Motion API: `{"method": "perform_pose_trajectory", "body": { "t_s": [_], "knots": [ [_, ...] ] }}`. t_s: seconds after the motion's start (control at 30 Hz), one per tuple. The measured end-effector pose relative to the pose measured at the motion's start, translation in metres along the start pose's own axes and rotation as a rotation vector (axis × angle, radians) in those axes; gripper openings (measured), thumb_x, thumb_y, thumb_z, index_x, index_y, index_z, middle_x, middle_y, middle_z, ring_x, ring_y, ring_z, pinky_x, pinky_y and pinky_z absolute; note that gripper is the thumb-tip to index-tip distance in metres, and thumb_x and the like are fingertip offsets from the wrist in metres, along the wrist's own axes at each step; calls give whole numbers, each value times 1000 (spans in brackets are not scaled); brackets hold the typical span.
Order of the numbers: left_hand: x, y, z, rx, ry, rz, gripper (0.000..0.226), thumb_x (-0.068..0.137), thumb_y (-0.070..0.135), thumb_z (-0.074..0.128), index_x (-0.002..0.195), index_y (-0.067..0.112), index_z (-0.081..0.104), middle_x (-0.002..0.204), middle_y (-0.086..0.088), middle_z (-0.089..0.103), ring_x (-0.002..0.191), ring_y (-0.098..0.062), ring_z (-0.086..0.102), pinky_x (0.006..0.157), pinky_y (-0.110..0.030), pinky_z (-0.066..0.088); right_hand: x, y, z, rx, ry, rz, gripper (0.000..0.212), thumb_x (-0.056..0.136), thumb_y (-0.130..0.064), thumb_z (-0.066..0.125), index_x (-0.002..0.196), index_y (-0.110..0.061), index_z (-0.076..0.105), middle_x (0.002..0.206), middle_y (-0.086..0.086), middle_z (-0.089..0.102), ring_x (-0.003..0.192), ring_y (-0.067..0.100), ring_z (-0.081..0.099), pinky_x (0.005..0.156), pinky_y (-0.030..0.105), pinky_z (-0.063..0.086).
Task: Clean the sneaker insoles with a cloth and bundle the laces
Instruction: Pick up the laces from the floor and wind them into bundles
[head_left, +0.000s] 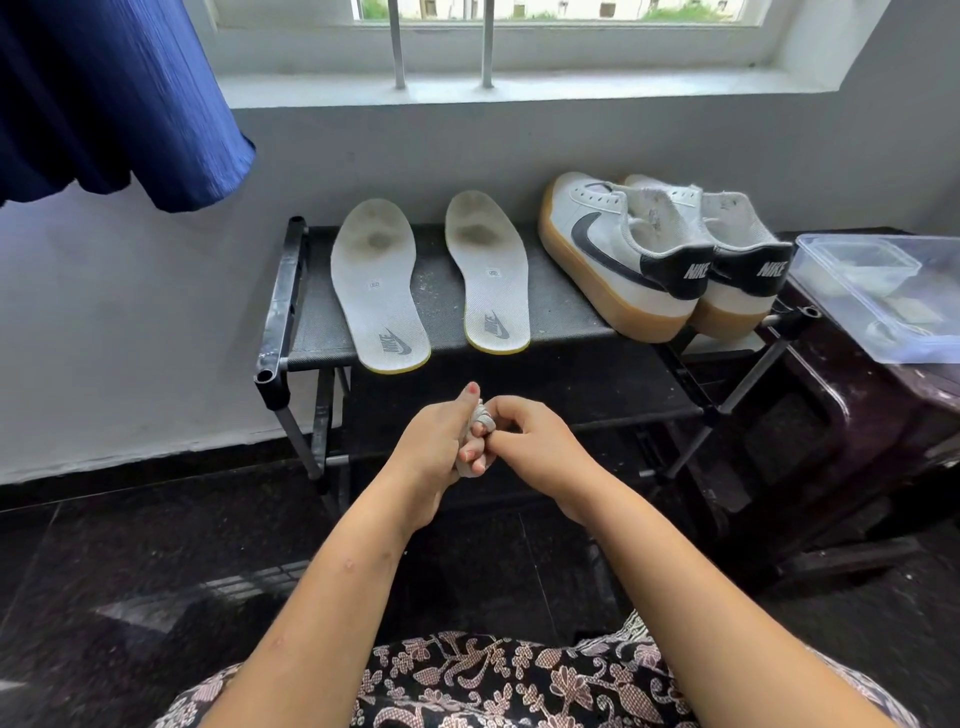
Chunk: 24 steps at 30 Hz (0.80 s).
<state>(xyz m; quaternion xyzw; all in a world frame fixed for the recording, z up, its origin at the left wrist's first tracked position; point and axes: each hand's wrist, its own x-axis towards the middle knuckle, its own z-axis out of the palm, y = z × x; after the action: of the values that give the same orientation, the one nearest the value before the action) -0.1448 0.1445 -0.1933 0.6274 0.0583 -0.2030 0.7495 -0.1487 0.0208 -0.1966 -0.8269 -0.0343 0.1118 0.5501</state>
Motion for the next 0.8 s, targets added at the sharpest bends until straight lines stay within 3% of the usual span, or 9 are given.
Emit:
{"method": "perform_pose_trajectory", "body": {
  "t_s": [0.1, 0.2, 0.3, 0.4, 0.57, 0.63, 0.7, 0.8],
  "knots": [
    [-1, 1, 1, 47, 6, 37, 52, 100, 39, 36, 55, 14, 43, 37, 2, 31, 37, -11, 40, 56, -23, 40, 0, -1, 0, 117, -31, 17, 27, 75, 3, 48, 70, -20, 61, 70, 1, 68, 68, 5, 62, 74, 19, 50],
    [-2, 1, 1, 85, 15, 85, 55, 99, 40, 39, 49, 17, 43, 36, 2, 31, 37, -12, 41, 58, -22, 42, -2, -6, -1, 144, -74, 54, 33, 77, 6, 45, 67, -23, 57, 67, 1, 67, 59, -3, 58, 53, 3, 39],
    [-1, 0, 0, 70, 23, 99, 60, 98, 40, 42, 41, 22, 46, 35, 3, 32, 39, -14, 40, 63, -24, 44, -3, -9, -3, 171, -122, 72, 32, 76, 8, 45, 67, -20, 58, 67, 1, 66, 57, -6, 56, 47, 1, 35],
    [1, 0, -1, 40, 13, 99, 58, 96, 40, 45, 42, 21, 47, 34, 3, 32, 40, -16, 38, 66, -26, 45, -4, -12, -6, 177, -183, 73, 25, 78, 7, 49, 75, -15, 62, 71, 4, 66, 62, -2, 57, 47, 5, 34],
    [-1, 4, -2, -60, 12, 73, 52, 96, 38, 46, 49, 16, 42, 33, 4, 30, 33, -10, 34, 56, -22, 48, -3, -9, -10, 191, -208, 54, 13, 83, -6, 58, 89, -15, 64, 84, 8, 62, 82, 16, 45, 54, 21, 27],
    [-1, 6, -4, -136, 3, 53, 51, 97, 37, 46, 51, 14, 42, 33, 4, 30, 31, -9, 34, 58, -23, 48, -3, -9, -10, 227, -210, 33, 8, 84, -11, 61, 92, -10, 65, 86, 8, 60, 83, 19, 42, 54, 21, 26],
    [-2, 7, -6, -190, -10, 37, 50, 97, 37, 46, 53, 13, 41, 32, 4, 29, 30, -8, 34, 60, -25, 47, -3, -9, -10, 246, -203, 12, 19, 81, -18, 64, 95, -5, 63, 88, 9, 59, 83, 19, 42, 54, 22, 25],
    [-3, 8, -7, -242, -10, 7, 47, 96, 36, 47, 57, 12, 43, 32, 4, 30, 30, -8, 34, 55, -23, 48, -5, -11, -10, 258, -205, -27, 21, 81, -24, 67, 94, -8, 64, 86, 7, 60, 73, 15, 45, 54, 21, 26]
  ]
}}
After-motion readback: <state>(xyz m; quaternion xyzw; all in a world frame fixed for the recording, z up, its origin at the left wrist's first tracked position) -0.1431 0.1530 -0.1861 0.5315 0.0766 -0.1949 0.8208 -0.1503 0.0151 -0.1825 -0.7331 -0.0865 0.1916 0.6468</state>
